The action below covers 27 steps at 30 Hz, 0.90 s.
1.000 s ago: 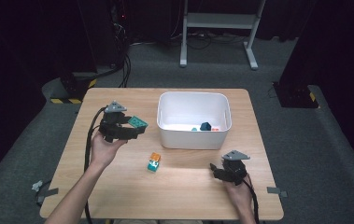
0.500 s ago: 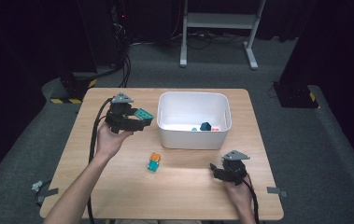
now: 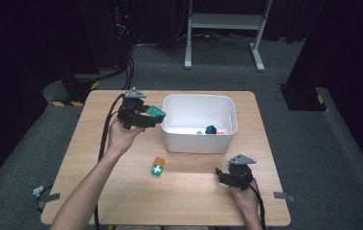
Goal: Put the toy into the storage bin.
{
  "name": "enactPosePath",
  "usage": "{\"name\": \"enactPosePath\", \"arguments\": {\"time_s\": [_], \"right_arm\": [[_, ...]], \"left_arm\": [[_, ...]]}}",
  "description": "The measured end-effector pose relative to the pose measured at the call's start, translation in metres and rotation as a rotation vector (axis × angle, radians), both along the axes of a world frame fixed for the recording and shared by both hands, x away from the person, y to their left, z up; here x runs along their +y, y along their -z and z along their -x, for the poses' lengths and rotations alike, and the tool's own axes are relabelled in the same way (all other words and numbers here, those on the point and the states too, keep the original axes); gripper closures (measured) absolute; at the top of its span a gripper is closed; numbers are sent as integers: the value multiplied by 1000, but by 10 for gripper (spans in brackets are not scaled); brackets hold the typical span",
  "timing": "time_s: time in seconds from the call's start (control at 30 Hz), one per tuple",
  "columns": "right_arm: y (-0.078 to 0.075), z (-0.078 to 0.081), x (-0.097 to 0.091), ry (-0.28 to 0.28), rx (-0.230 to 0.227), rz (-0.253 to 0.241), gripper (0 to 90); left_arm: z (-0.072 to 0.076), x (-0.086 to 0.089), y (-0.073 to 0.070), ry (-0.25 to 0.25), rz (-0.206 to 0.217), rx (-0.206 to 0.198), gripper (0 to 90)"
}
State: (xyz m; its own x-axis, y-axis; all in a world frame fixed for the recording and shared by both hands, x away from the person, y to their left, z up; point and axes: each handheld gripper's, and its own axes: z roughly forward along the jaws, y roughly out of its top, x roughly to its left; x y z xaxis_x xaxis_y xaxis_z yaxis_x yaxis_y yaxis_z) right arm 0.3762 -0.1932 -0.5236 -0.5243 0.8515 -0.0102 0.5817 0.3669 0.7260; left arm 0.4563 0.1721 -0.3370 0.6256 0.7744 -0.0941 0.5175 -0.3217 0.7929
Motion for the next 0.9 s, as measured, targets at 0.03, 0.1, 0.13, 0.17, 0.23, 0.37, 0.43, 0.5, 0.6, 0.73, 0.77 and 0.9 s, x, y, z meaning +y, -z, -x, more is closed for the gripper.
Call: {"name": "enactPosePath", "arguments": {"time_s": [0.03, 0.1, 0.13, 0.17, 0.23, 0.37, 0.43, 0.5, 0.6, 0.73, 0.77, 0.9], "right_arm": [[0, 0, 0, 0, 0, 0, 333], [0, 0, 0, 0, 0, 0, 333], [0, 0, 0, 0, 0, 0, 333], [0, 0, 0, 0, 0, 0, 334], [0, 0, 0, 0, 0, 0, 334], [0, 0, 0, 0, 0, 0, 334], [0, 0, 0, 0, 0, 0, 333], [0, 0, 0, 0, 0, 0, 334], [0, 0, 0, 0, 0, 0, 333], [0, 0, 0, 0, 0, 0, 334], [0, 0, 0, 0, 0, 0, 333], [0, 0, 0, 1, 0, 0, 334]], "left_arm": [[-1, -1, 1, 2, 1, -2, 272], [-3, -4, 2, 7, 0, 2, 272], [-4, -4, 3, 7, -1, 4, 271], [-5, -5, 3, 7, -1, 4, 272], [-8, -6, 5, 5, 2, 5, 271], [-12, -9, 7, -1, 10, 4, 272], [-14, -11, 8, 0, 8, 10, 271], [-17, -14, 9, 2, 7, 11, 271], [-20, -20, 10, 10, 0, 12, 271], [-24, -27, 13, 20, -5, 11, 271], [-25, -29, 14, 23, -9, 10, 271], [-28, -35, 18, 30, -21, 20, 271]]}}
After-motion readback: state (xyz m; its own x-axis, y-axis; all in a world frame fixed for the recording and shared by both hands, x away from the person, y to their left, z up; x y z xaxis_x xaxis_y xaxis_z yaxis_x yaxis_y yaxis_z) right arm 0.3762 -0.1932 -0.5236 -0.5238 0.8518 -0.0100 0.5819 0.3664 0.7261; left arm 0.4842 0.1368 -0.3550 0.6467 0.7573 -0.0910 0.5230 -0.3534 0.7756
